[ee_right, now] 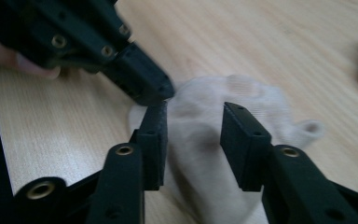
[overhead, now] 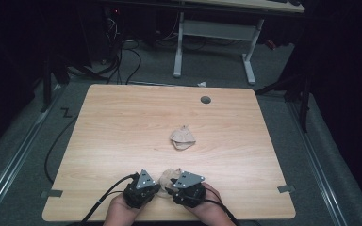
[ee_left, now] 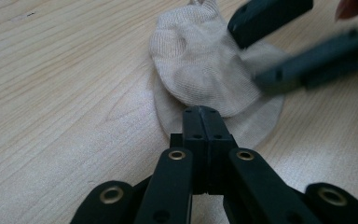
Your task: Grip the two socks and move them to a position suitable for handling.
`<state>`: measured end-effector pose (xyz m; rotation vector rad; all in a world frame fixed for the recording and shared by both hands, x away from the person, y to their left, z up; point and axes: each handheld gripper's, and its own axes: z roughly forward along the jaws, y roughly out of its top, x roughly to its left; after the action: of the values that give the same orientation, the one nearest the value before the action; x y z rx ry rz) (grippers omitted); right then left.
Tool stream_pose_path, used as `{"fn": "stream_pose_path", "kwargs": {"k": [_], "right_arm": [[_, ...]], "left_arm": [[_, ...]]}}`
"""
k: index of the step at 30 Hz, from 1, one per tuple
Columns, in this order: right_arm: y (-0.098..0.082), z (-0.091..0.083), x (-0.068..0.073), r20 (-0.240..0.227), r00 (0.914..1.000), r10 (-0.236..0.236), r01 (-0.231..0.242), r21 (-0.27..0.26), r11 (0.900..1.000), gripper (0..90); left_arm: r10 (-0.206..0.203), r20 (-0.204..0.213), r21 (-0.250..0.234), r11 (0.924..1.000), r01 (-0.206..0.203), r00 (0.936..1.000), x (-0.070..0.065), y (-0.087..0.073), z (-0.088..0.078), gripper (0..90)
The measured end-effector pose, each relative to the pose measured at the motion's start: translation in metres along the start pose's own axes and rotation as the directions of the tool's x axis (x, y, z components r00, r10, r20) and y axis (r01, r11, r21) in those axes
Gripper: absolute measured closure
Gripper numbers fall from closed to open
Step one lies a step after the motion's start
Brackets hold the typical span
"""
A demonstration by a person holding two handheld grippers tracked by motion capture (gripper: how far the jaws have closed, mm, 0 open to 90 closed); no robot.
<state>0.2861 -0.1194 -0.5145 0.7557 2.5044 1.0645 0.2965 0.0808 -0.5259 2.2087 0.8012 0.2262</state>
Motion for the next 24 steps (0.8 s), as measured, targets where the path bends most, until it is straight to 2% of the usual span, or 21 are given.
{"fn": "stream_pose_path", "kwargs": {"k": [1, 2, 5, 6, 7, 8, 12, 13, 15, 16, 19, 21, 23, 24], "right_arm": [[0.000, 0.006, 0.004, 0.009, 0.9995, -0.032, 0.031, 0.031, 0.999, 59.4], [0.000, 0.006, 0.004, 0.009, 0.9995, -0.032, 0.031, 0.031, 0.999, 59.4], [0.000, 0.010, 0.003, 0.012, 0.9991, -0.041, 0.040, 0.047, 0.998, 78.9], [0.000, 0.010, 0.003, 0.012, 0.9991, -0.041, 0.040, 0.047, 0.998, 78.9], [0.000, 0.008, 0.002, 0.022, 0.9991, -0.037, 0.036, 0.041, 0.999, 84.0], [0.000, 0.006, 0.001, 0.032, 0.9989, -0.036, 0.035, 0.036, 0.999, 85.0], [-0.004, -0.005, -0.008, 0.072, 0.9974, 0.013, -0.013, 0.011, 1.000, 85.5], [-0.006, -0.010, -0.011, 0.083, 0.9958, 0.039, -0.039, -0.002, 0.999, 85.5], [-0.007, -0.013, -0.013, 0.092, 0.9945, 0.050, -0.050, -0.007, 0.999, 85.4], [-0.012, -0.020, -0.021, 0.116, 0.9899, 0.081, -0.079, -0.022, 0.997, 85.3], [-0.017, -0.026, -0.026, 0.131, 0.9858, 0.106, -0.103, -0.029, 0.994, 85.2], [-0.027, -0.036, -0.033, 0.160, 0.9767, 0.143, -0.141, -0.026, 0.990, 84.7], [-0.030, -0.039, -0.035, 0.168, 0.9744, 0.149, -0.148, -0.023, 0.989, 84.2], [-0.034, -0.043, -0.038, 0.172, 0.9707, 0.168, -0.166, -0.028, 0.986, 82.9]], "left_arm": [[-0.003, 0.003, 0.000, 1.0000, 0.003, 1.0000, 0.000, 0.000, 0.000, 89.8], [-0.003, 0.003, 0.000, 1.0000, 0.003, 1.0000, 0.000, 0.000, 0.000, 89.8], [-0.005, 0.011, 0.001, 1.0000, 0.005, 0.9999, 0.002, -0.001, -0.001, 89.4], [-0.005, 0.011, 0.001, 1.0000, 0.005, 0.9999, 0.002, -0.001, -0.001, 88.8], [-0.007, 0.011, 0.001, 1.0000, 0.007, 0.9999, 0.002, -0.001, -0.001, 88.8], [-0.005, 0.010, 0.002, 1.0000, 0.005, 0.9999, 0.002, -0.001, -0.001, 88.2], [0.004, 0.004, 0.002, 1.0000, -0.004, 1.0000, 0.001, -0.001, -0.001, 88.0], [0.012, -0.002, 0.001, 0.9999, -0.012, 0.9999, 0.000, -0.001, -0.001, 87.9], [0.013, -0.004, 0.001, 0.9999, -0.013, 0.9999, 0.000, -0.001, -0.001, 88.0], [0.016, -0.004, 0.000, 0.9999, -0.016, 0.9999, 0.000, -0.001, -0.002, 87.9], [0.016, -0.002, 0.000, 0.9999, -0.016, 0.9999, 0.000, -0.002, -0.002, 87.8], [0.017, -0.001, 0.002, 0.9999, -0.017, 0.9999, 0.000, -0.002, -0.002, 87.7], [0.018, -0.002, 0.003, 0.9998, -0.018, 0.9998, 0.000, -0.002, -0.002, 87.6], [0.019, -0.003, 0.004, 0.9998, -0.019, 0.9998, 0.000, -0.001, -0.002, 87.6]]}}
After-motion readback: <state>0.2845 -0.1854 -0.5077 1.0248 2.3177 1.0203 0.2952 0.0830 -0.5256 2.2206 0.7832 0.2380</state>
